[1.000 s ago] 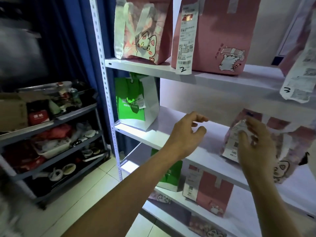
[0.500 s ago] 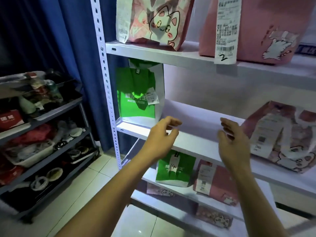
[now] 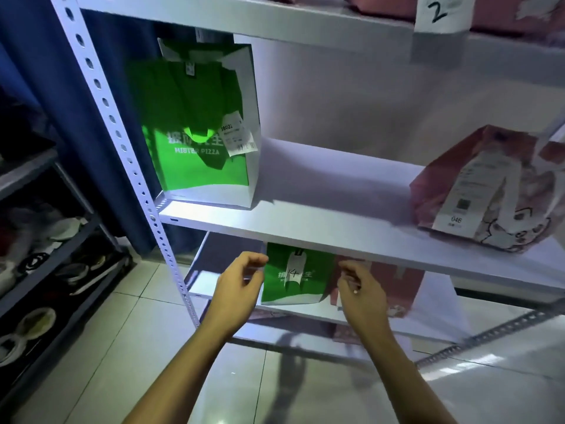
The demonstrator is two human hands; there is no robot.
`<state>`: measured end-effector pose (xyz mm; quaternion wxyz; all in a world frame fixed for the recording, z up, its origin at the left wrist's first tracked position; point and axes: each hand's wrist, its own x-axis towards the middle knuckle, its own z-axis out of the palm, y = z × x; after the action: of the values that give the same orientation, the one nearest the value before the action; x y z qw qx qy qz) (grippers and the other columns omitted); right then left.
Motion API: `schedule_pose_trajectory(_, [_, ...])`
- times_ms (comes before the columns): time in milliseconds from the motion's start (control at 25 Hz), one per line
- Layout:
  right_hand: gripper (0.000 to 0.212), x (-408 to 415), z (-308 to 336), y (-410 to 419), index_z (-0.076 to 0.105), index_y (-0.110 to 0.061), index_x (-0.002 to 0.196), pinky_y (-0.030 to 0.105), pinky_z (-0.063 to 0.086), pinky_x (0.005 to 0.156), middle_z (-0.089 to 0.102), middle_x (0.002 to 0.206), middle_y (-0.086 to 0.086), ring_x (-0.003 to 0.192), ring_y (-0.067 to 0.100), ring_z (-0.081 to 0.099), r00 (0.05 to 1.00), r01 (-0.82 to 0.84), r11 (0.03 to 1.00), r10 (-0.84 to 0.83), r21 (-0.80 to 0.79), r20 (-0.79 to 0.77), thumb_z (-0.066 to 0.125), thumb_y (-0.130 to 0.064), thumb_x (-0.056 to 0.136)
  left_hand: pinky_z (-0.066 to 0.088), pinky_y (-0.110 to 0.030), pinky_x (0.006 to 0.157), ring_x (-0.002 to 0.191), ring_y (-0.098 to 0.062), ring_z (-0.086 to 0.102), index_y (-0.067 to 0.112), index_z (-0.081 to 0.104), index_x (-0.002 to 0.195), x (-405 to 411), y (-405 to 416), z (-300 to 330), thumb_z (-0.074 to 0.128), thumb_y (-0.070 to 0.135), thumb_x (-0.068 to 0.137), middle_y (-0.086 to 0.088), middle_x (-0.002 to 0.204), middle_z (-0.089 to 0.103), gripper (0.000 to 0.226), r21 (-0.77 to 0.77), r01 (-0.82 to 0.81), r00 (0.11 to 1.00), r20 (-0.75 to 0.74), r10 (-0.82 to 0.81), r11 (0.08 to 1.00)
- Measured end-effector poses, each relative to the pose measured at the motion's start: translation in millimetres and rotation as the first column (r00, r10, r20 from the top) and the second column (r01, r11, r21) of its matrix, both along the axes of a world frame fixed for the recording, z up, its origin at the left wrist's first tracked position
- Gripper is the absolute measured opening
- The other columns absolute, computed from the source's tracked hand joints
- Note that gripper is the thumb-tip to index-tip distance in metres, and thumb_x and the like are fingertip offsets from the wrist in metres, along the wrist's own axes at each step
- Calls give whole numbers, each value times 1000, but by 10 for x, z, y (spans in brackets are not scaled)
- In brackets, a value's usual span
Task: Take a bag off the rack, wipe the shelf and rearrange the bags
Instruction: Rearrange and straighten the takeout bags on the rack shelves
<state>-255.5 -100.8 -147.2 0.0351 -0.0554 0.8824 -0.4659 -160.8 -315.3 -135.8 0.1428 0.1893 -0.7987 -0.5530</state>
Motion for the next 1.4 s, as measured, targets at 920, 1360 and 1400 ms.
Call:
schedule_pose_trajectory(920, [15,-775,-1167,-273,65,-24,89,40,56,77,70,81,1,78,21,66,970,106,990,-82,-92,230,60,-13,98,51,-26,93,113,-12,60,26,56,130,-802,-151,-1477,53,14,99,7,120,65,34,135,-28,976,219,-3,991])
schedule_pose_trajectory(1360, [19,97,-961,-279,71,-18,90,14,50,67,72,81,3,74,16,65,994,53,978,-32,-203,105,63,-2,95,44,-26,59,62,-3,53,27,58,83,34,-177,-1091,52,20,101,14,68,61,20,79,-147,986,89,140,986])
schedule_pose_trajectory(1400, [19,186,-916,-261,71,-17,89,18,51,68,71,80,4,74,17,65,995,41,977,-22,-211,93,63,-1,94,42,-23,57,60,-2,52,28,56,82,156,-186,-1016,51,20,102,16,67,60,22,79,-160,985,83,153,984])
